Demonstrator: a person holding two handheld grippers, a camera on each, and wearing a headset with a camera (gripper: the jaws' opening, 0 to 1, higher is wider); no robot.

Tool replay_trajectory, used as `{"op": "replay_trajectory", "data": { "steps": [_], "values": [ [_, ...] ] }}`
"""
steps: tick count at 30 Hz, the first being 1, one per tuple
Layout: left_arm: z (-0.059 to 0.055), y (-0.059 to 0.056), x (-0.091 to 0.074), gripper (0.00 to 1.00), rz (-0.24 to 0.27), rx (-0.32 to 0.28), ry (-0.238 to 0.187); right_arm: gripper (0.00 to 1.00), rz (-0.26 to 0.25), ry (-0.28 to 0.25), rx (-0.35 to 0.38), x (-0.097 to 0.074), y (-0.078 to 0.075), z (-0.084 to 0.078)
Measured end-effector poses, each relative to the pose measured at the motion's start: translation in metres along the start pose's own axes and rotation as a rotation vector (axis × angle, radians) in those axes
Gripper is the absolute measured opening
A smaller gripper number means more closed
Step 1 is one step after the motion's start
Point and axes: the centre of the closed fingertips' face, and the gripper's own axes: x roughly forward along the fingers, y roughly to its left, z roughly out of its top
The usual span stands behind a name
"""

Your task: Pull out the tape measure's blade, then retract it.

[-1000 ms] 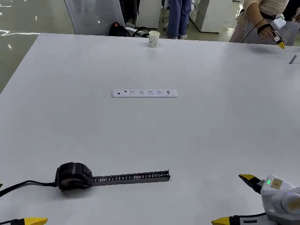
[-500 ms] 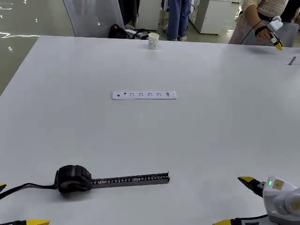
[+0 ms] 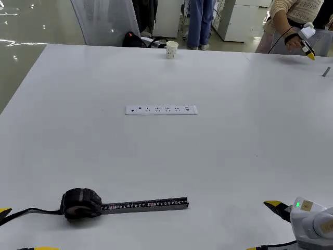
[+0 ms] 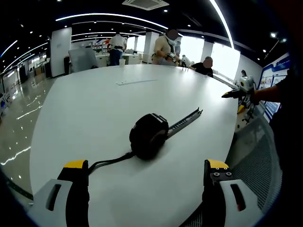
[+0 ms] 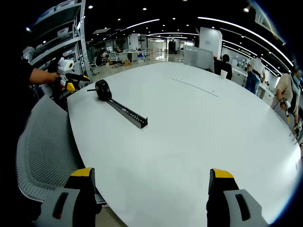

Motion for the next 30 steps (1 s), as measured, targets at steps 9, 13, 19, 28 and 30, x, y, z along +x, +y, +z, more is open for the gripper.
{"op": "replay_trajectory", "data": {
  "steps": [9, 13, 19, 28, 30],
  "values": [
    [0.011, -0.021, 0.018, 0.99, -0.002, -0.063, -0.005, 0.99, 0.069, 0.066, -0.084, 0.007, -0.006, 0.009],
    [0.017, -0.029, 0.028, 0.99, 0.008, -0.059, -0.014, 0.99, 0.102, 0.077, -0.101, 0.012, -0.011, 0.020],
    [0.019, -0.036, 0.045, 0.99, 0.034, -0.035, 0.015, 0.99, 0.172, 0.107, -0.202, 0.022, -0.011, 0.031],
    [0.026, -0.042, 0.063, 0.99, 0.086, -0.066, -0.005, 0.99, 0.227, 0.157, -0.265, 0.042, -0.013, 0.046],
    [0.028, -0.040, 0.065, 0.99, 0.113, -0.075, -0.011, 0.99, 0.239, 0.139, -0.286, 0.045, -0.012, 0.053]
  ]
}}
